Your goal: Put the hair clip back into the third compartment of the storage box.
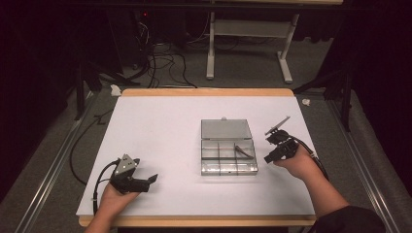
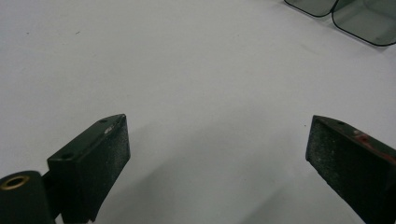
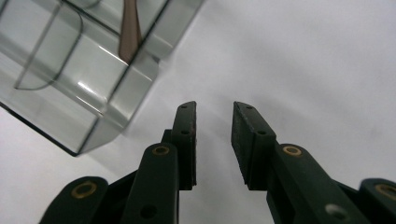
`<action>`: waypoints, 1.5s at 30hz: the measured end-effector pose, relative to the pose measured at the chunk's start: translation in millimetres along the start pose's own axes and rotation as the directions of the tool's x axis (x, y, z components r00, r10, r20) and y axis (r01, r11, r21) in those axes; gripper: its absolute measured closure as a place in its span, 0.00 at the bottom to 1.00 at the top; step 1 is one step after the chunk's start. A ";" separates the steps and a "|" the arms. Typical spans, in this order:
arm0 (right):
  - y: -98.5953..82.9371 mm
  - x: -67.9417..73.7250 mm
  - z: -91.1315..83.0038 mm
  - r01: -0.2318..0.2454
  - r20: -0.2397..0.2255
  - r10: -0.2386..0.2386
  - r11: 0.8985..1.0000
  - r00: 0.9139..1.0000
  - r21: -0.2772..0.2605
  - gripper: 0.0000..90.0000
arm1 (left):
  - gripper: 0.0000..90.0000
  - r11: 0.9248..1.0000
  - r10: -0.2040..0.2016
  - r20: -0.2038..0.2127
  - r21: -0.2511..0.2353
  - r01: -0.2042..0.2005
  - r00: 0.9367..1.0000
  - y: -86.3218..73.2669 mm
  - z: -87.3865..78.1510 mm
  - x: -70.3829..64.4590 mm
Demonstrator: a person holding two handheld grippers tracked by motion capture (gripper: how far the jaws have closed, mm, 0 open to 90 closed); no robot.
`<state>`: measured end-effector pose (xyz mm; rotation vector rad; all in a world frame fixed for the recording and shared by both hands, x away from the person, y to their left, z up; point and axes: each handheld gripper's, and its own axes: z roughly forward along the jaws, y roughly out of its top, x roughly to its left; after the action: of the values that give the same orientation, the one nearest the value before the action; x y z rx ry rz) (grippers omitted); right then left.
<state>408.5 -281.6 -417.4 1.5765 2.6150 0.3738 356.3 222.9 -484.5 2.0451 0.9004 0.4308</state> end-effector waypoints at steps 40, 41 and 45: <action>-117.5 20.5 34.4 0.007 0.181 0.164 0.723 0.970 -0.690 0.42 | 0.17 0.999 -0.029 -0.035 -0.030 0.028 0.999 -1.2 -2.0 0.7; -115.2 21.5 34.9 0.023 0.192 0.146 0.738 0.971 -0.674 0.43 | 0.17 0.999 -0.027 -0.040 -0.033 0.026 0.999 -1.5 -2.3 0.4; -116.6 22.7 34.7 0.036 0.196 0.135 0.730 0.971 -0.683 0.44 | 0.17 0.999 -0.033 -0.047 -0.031 0.032 0.998 -1.4 -2.1 0.6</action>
<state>303.4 -307.6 -477.4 1.3118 1.9028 0.9615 354.9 225.0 -484.4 1.9975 0.9490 0.4749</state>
